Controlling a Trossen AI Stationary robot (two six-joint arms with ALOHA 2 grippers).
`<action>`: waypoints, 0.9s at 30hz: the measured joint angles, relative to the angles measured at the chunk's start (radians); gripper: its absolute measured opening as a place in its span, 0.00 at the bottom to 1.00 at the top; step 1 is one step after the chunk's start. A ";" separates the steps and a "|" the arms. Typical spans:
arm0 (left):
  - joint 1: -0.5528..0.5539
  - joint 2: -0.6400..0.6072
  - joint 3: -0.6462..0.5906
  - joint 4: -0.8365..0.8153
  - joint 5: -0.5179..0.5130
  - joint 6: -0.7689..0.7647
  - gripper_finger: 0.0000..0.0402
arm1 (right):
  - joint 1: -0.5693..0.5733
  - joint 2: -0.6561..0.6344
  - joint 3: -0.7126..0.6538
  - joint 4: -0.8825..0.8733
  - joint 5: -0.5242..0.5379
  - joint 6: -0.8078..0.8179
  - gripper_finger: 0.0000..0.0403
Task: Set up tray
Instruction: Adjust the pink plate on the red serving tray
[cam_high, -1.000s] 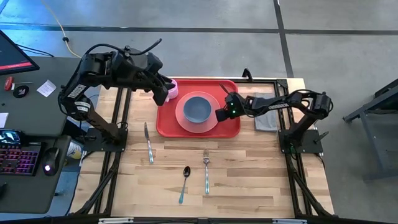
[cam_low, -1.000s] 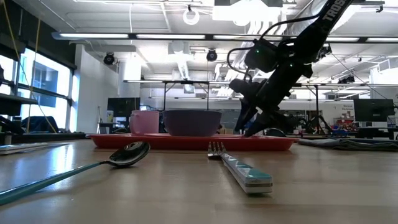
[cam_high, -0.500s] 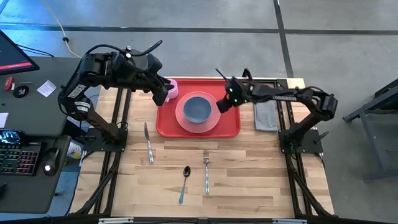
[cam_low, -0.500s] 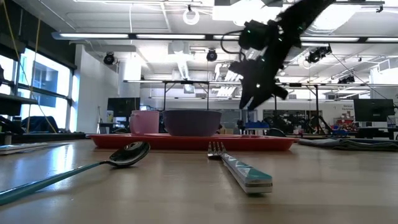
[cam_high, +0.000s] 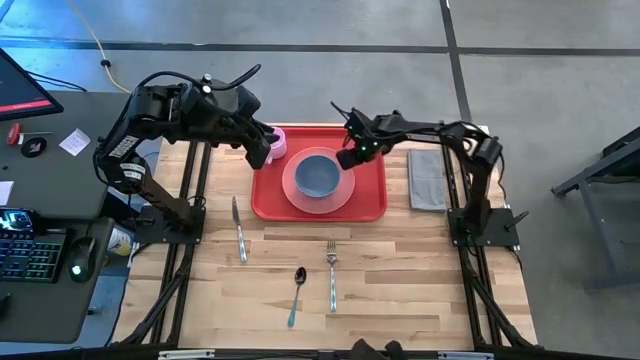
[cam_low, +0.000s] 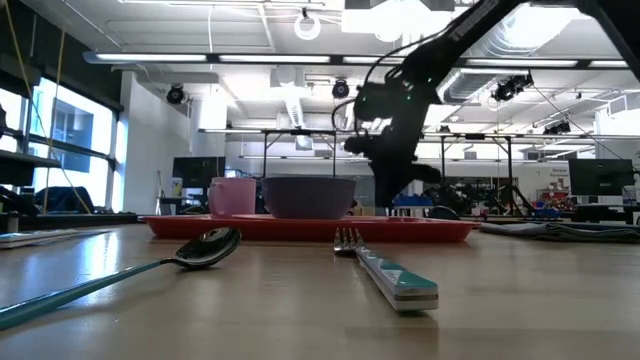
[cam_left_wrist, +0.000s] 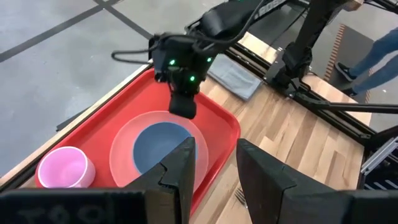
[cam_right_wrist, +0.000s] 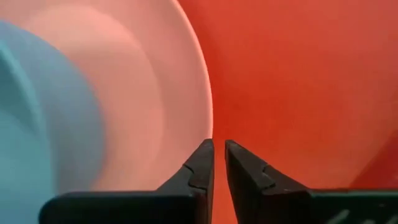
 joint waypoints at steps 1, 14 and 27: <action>0.000 0.000 0.000 0.000 0.000 0.000 0.38 | 0.000 0.014 0.003 -0.003 -0.004 0.001 0.07; 0.000 -0.010 -0.001 -0.056 0.002 -0.027 0.38 | 0.008 0.036 -0.002 -0.035 0.071 -0.018 0.01; 0.000 -0.011 -0.001 -0.056 0.002 -0.027 0.38 | 0.033 0.055 -0.004 -0.030 0.037 -0.022 0.00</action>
